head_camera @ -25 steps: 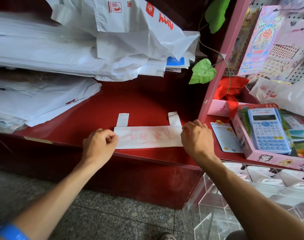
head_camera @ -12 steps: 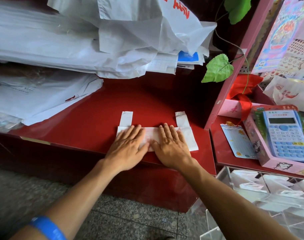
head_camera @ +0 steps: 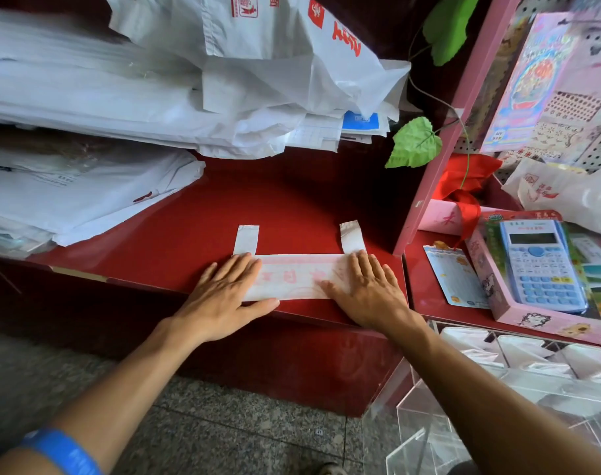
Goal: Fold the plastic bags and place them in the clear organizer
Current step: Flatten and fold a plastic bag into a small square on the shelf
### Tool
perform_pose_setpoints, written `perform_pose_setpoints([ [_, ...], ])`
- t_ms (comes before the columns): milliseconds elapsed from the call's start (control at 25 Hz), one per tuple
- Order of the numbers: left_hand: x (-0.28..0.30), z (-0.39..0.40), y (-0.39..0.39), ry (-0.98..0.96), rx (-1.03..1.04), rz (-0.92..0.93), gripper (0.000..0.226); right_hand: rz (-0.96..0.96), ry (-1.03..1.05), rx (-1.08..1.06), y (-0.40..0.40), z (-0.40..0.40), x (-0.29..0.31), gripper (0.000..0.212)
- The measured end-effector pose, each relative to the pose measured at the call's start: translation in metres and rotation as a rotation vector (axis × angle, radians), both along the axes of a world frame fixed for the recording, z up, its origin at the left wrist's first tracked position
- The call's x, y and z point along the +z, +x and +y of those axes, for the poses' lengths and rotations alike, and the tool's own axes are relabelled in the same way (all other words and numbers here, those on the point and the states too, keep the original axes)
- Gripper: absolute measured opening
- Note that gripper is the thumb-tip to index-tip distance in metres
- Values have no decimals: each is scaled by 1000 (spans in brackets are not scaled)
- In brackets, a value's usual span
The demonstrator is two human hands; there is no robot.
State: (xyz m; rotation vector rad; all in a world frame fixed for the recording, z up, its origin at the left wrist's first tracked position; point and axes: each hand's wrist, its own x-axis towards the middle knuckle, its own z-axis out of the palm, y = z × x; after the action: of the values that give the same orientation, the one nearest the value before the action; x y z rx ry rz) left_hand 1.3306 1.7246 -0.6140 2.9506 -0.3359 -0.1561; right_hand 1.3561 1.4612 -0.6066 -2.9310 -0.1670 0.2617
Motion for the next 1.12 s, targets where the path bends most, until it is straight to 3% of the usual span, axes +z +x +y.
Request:
perform_pose_setpoints([
  [120,-1,21,-10,-21,-107,-40,102,56,30,118,-9,-17,5,113],
  [280,-7,49,-18,-216,-94,-314,76,17,-11,317,-23,-37,8,120],
  [400,-11,65,-21,-325,-84,-364,71,-178,48,357,-24,-43,3,99],
  [520,-5,62,-27,-506,1,-350,63,-344,263,371,-22,-46,-2,57],
  [640,6,51,-33,-742,163,-263,52,-287,579,226,-20,-44,2,17],
  [720,9,46,-32,-834,256,-231,40,-174,712,114,-20,-42,10,8],
  [840,11,38,-32,-879,411,-231,20,-110,809,-61,-14,-40,14,2],
  [960,14,27,-32,-891,539,-264,25,-103,822,-228,-7,-35,13,22],
  [1120,17,26,-30,-962,531,-228,17,-116,783,-270,-3,-34,14,16],
])
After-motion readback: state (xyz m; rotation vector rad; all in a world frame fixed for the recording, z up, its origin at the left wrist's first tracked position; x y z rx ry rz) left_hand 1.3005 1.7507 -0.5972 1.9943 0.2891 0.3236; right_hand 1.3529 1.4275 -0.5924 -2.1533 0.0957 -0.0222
